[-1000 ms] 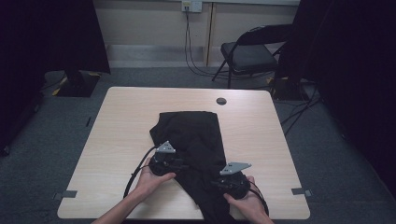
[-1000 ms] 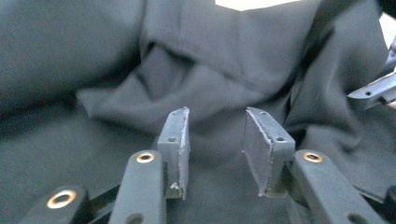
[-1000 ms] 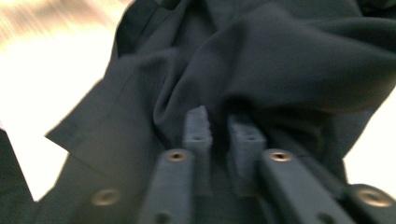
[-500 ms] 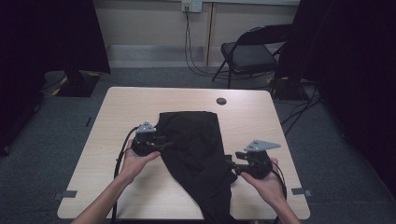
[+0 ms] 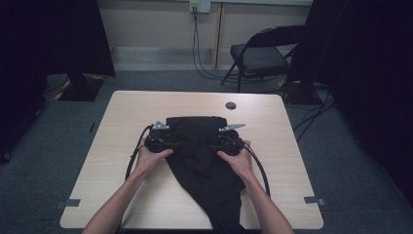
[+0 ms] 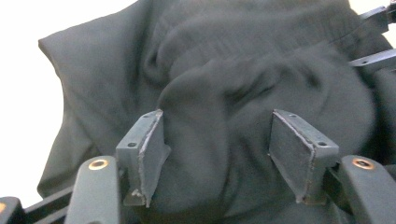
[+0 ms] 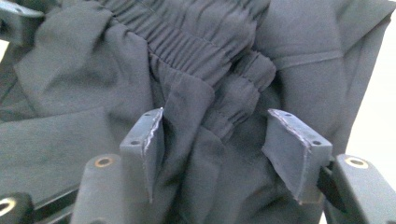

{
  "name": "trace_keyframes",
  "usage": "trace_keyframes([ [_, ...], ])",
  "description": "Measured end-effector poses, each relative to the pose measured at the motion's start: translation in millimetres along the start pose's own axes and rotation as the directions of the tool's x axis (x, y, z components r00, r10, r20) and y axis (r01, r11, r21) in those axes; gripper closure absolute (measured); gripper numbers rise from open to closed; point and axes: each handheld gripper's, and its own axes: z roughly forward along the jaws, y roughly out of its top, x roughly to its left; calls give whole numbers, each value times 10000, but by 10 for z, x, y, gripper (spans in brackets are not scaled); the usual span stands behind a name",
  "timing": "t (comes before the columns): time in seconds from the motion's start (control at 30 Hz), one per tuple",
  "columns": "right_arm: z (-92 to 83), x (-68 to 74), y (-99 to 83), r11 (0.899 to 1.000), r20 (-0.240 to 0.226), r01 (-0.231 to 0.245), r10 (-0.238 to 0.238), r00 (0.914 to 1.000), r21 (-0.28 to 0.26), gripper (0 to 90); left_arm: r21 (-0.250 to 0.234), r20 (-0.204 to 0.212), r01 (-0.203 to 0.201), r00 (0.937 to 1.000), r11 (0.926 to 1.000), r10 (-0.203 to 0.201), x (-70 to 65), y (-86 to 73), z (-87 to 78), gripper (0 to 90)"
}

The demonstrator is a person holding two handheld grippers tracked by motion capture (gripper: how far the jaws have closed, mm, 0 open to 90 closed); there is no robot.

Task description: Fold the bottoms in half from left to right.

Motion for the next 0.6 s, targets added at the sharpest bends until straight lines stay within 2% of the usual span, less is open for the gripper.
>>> trace_keyframes([
  [0.03, 23, 16, -6, 9999, 327, 34, -30, 9995, -128, 549, 110, 26, -179, 9998, 9998, 179, -27, -27, 41, 546],
  [0.07, 23, 16, -6, 9999, 327, 34, -30, 9995, -128, 549, 110, 26, -179, 9998, 9998, 179, -27, -27, 41, 599],
  [0.1, 18, 21, 3, 9997, 351, 20, -12, 9994, -224, 631, -62, 62, -93, 9999, 9999, 94, -47, -10, 34, 599],
  [0.13, -7, 27, 29, 9994, 316, -34, 45, 9995, -347, 684, -47, -137, -272, 9995, 9996, 271, -62, 20, 9, 697],
  [0.17, -35, 33, 51, 9986, 467, -45, 69, 9989, -527, 717, -241, -185, -345, 9993, 9991, 340, -64, 55, -22, 782],
  [0.23, -135, 33, 152, 9967, 463, 113, -76, 9989, -805, 778, -433, 87, -188, 9998, 9989, 192, -45, 145, -98, 846],
  [0.3, -183, 40, 208, 9959, 596, 248, -197, 9980, -864, 787, -772, 314, -279, 9990, 9966, 304, -59, 283, -216, 856],
  [0.33, -239, 47, 276, 9944, 671, 365, -299, 9973, -993, 791, -942, 265, -425, 9986, 9946, 452, -73, 365, -282, 859],
  [0.37, -299, 39, 350, 9921, 658, 350, -272, 9975, -1209, 792, -1320, 259, -375, 9988, 9905, 413, -85, 465, -371, 859],
  [0.4, -386, 23, 449, 9881, 658, 275, -177, 9977, -1512, 794, -1549, 380, -277, 9987, 9875, 340, -86, 524, -424, 860],
  [0.43, -547, -2, 608, 9793, 658, 203, -72, 9978, -2012, 796, -1951, 461, -249, 9983, 9805, 345, -107, 623, -519, 861],
  [0.47, -547, -2, 608, 9793, 658, 203, -72, 9978, -2012, 796, -2195, 502, -226, 9981, 9753, 344, -127, 678, -578, 861],
  [0.5, -616, -6, 663, 9751, 645, 217, -76, 9979, -2205, 797, -2405, 675, -217, 9970, 9704, 390, -161, 763, -677, 861],
  [0.53, -744, -6, 743, 9685, 641, 234, -77, 9979, -2477, 800, -2452, 740, -283, 9961, 9691, 478, -191, 808, -742, 860],
  [0.57, -827, 4, 782, 9645, 601, 279, -125, 9981, -2627, 801, -2606, 947, -488, 9926, 9642, 758, -256, 870, -863, 860],
  [0.6, -983, 35, 836, 9574, 697, 711, -536, 9961, -2798, 801, -2760, 1048, -632, 9899, 9591, 954, -300, 897, -941, 860],
])
